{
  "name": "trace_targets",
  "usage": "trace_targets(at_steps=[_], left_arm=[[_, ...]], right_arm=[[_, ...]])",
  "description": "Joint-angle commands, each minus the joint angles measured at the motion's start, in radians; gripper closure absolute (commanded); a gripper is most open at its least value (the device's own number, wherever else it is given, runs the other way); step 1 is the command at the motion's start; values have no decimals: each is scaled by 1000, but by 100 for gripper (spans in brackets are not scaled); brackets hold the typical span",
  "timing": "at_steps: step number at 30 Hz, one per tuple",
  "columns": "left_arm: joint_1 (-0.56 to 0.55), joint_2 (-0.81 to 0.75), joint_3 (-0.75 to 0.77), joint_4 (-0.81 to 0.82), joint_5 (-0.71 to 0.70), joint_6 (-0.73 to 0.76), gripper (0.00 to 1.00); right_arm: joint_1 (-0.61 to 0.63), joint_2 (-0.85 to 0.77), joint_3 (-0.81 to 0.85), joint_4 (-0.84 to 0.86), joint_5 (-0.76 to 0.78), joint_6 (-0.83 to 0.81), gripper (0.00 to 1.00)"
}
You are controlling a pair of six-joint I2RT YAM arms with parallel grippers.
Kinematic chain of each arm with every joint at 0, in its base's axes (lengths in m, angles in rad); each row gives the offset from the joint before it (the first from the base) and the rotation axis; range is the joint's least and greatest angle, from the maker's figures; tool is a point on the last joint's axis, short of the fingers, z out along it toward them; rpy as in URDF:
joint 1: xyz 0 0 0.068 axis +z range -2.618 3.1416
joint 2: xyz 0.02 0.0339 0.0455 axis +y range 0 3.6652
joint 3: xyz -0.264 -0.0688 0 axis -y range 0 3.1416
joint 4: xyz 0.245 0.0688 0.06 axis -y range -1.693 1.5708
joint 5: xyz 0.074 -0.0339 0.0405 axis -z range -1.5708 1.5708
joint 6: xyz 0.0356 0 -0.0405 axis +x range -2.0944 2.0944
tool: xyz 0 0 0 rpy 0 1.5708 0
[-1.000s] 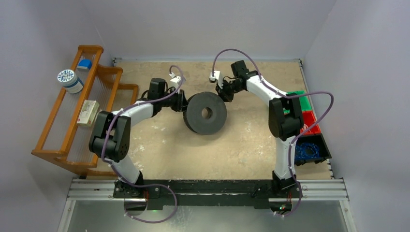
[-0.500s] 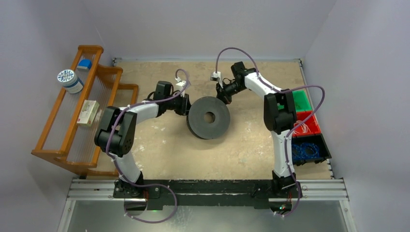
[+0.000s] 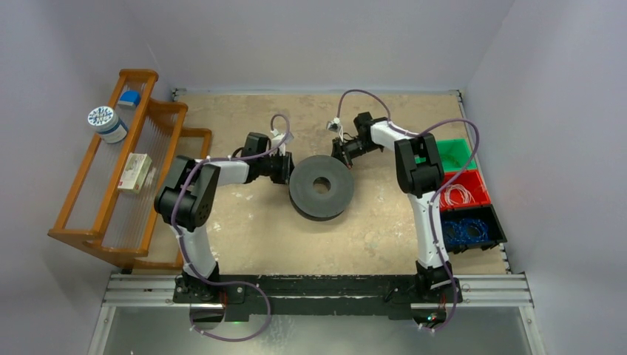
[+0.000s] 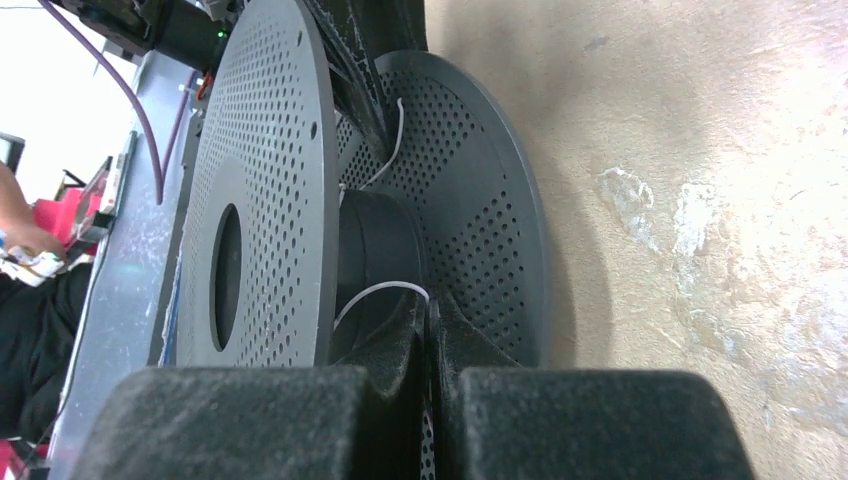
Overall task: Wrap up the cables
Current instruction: Place the cable reel at the center of the board.
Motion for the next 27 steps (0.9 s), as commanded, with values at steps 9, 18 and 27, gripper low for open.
trace_targets(at_steps=[9, 18, 27], left_arm=[[-30, 134, 27, -20, -462, 67, 100], [-13, 117, 25, -43, -608, 77, 100], [1, 114, 69, -92, -745, 36, 100]], right_arm=[[34, -40, -138, 200, 68, 247, 90], [19, -116, -142, 390, 313, 401, 78], [16, -13, 87, 228, 383, 345, 68]])
